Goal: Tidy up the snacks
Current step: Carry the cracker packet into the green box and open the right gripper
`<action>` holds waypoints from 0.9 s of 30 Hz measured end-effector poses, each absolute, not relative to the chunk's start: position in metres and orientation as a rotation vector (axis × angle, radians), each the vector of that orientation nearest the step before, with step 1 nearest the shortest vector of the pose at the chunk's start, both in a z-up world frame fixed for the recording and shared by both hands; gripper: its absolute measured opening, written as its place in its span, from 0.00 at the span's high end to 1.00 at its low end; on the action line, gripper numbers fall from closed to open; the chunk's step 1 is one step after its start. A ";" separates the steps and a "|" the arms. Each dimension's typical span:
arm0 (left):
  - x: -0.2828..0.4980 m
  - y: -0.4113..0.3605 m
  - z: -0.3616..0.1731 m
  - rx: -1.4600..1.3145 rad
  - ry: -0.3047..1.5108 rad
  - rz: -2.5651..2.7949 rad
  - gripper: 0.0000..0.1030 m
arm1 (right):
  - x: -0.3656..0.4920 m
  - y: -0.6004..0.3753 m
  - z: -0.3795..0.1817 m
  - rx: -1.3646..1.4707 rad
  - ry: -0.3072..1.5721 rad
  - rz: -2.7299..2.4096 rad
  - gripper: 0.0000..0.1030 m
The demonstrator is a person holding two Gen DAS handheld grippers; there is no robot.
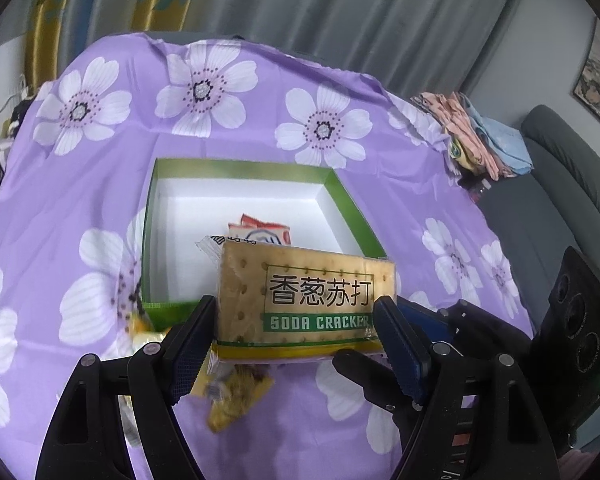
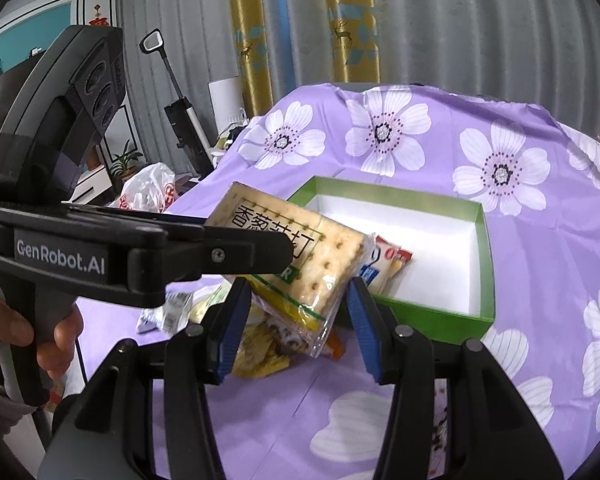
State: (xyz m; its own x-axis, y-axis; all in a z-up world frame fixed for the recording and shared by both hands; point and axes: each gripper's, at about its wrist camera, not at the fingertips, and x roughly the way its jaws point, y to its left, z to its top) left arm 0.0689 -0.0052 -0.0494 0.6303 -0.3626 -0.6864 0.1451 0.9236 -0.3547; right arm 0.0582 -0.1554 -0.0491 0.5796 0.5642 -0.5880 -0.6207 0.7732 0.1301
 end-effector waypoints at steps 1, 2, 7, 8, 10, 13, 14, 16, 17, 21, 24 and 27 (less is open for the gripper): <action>0.073 -0.005 -0.049 -0.276 0.842 -0.295 0.24 | 0.062 -0.155 -0.049 -0.094 0.649 0.691 0.51; 0.077 -0.004 -0.050 -0.276 0.842 -0.294 0.24 | 0.066 -0.154 -0.050 -0.094 0.648 0.689 0.51; 0.102 -0.001 -0.051 -0.283 0.847 -0.302 0.24 | 0.089 -0.151 -0.051 -0.094 0.651 0.678 0.51; 0.107 -0.001 -0.051 -0.281 0.847 -0.304 0.24 | 0.096 -0.151 -0.052 -0.098 0.651 0.675 0.51; 0.117 0.001 -0.052 -0.283 0.849 -0.309 0.24 | 0.105 -0.150 -0.053 -0.094 0.655 0.671 0.51; 0.132 0.002 -0.058 -0.291 0.866 -0.312 0.24 | 0.118 -0.148 -0.057 -0.103 0.662 0.664 0.51; 0.137 0.003 -0.061 -0.293 0.873 -0.309 0.24 | 0.121 -0.147 -0.058 -0.105 0.666 0.662 0.51; 0.145 0.004 -0.069 -0.299 0.889 -0.301 0.24 | 0.128 -0.144 -0.064 -0.108 0.681 0.661 0.50; 0.148 0.005 -0.072 -0.302 0.895 -0.297 0.24 | 0.132 -0.143 -0.067 -0.106 0.691 0.662 0.50; 0.160 0.011 -0.088 -0.340 0.926 -0.288 0.24 | 0.147 -0.138 -0.082 -0.106 0.738 0.655 0.48; 0.169 0.014 -0.098 -0.357 0.942 -0.277 0.24 | 0.159 -0.131 -0.094 -0.112 0.772 0.646 0.46; 0.182 0.018 -0.110 -0.375 0.966 -0.256 0.24 | 0.171 -0.125 -0.106 -0.116 0.819 0.608 0.41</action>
